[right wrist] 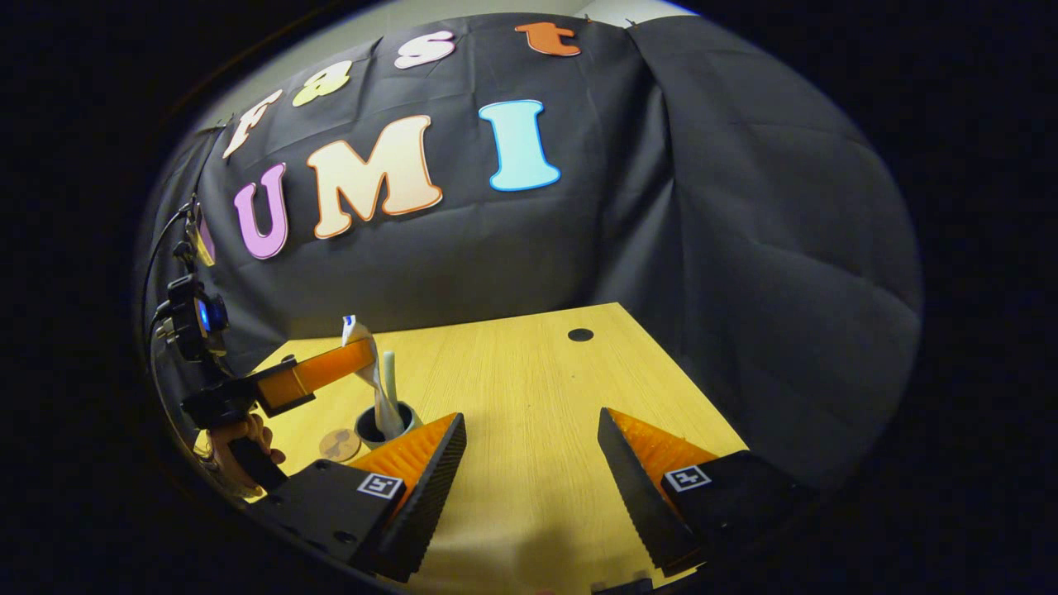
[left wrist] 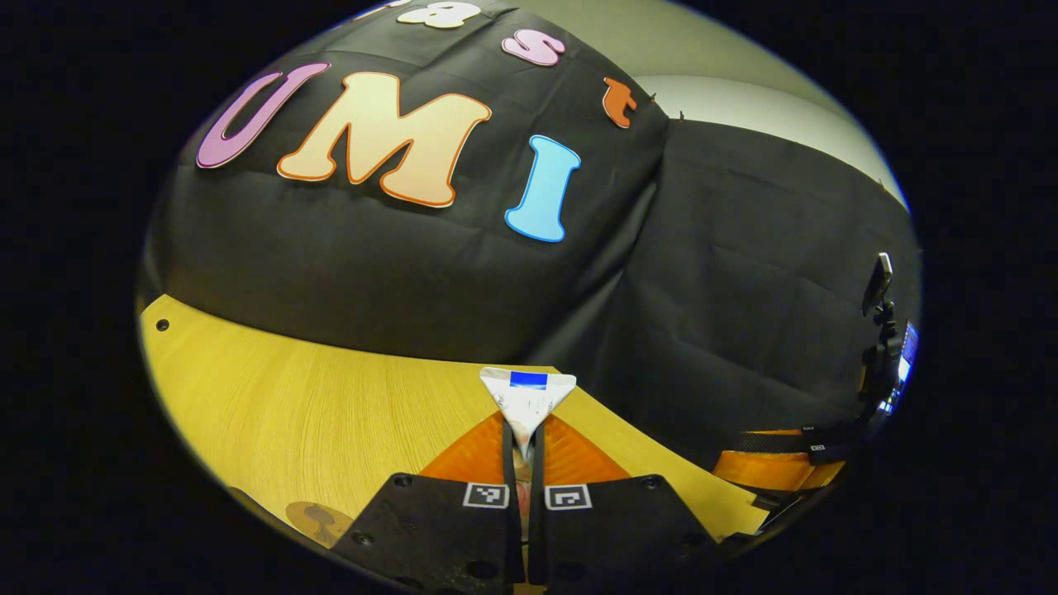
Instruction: Put the toothbrush and toothpaste on the desktop into the cup, then pick up the cup and place it on the coaster on the desktop.
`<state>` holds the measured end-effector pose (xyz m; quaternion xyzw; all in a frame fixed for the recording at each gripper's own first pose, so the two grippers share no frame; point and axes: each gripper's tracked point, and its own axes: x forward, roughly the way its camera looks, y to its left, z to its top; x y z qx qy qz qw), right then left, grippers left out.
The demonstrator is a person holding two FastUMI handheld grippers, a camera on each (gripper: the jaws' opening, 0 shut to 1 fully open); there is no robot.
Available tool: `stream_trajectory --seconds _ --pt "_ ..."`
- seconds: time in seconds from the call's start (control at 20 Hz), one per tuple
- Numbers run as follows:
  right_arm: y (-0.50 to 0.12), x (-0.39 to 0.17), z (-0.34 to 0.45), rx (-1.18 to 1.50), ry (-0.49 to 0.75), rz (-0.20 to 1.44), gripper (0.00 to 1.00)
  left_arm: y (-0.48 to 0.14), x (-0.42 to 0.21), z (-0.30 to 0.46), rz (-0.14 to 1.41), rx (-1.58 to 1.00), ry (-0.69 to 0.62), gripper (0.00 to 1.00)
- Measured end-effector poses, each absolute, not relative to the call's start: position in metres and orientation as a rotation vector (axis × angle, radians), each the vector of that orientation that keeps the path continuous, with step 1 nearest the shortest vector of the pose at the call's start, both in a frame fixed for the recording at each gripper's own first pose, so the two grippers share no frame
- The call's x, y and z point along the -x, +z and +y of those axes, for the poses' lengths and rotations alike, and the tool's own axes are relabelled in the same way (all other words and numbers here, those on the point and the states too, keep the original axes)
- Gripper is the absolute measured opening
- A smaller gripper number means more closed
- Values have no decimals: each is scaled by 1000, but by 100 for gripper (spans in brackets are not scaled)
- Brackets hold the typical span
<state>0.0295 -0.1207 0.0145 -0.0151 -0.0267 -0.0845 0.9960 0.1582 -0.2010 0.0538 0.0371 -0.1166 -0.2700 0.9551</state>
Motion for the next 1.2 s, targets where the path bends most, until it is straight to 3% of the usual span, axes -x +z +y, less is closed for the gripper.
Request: stream_trajectory --seconds 0.25,0.3,0.35,0.5,0.55,0.6,0.65,0.75,0.95,1.0,1.1,1.2 --pt "4 -37 -105 48 -114 -24 98 40 -151 -197 -210 -64 -561 17" --pt "3 -39 -102 55 -105 -20 94 41 -146 -196 -219 -60 -562 20" --pt "3 -39 -98 62 -96 -17 99 46 -141 -195 -238 -60 -565 30" --pt "0 -40 -88 72 -61 -3 99 63 -128 -187 -297 -82 -536 66" --pt "0 -40 -83 77 -49 1 94 68 -123 -182 -313 -83 -523 79" --pt "0 -41 -78 82 -35 7 98 71 -120 -176 -322 -80 -508 84" --pt "-2 -41 -72 85 -18 18 94 74 -116 -170 -325 -74 -492 89" --pt "-4 -43 -59 93 17 40 98 81 -110 -154 -335 -59 -449 93" --pt "-20 -51 -30 129 92 134 94 86 -96 -111 -337 -53 -340 94" --pt "-24 -52 -22 139 112 164 99 85 -92 -100 -330 -56 -314 94" --pt "-34 -57 -11 158 140 217 95 80 -86 -75 -315 -51 -260 94" --pt "-43 -63 -1 180 159 266 99 75 -78 -49 -295 -43 -204 94"
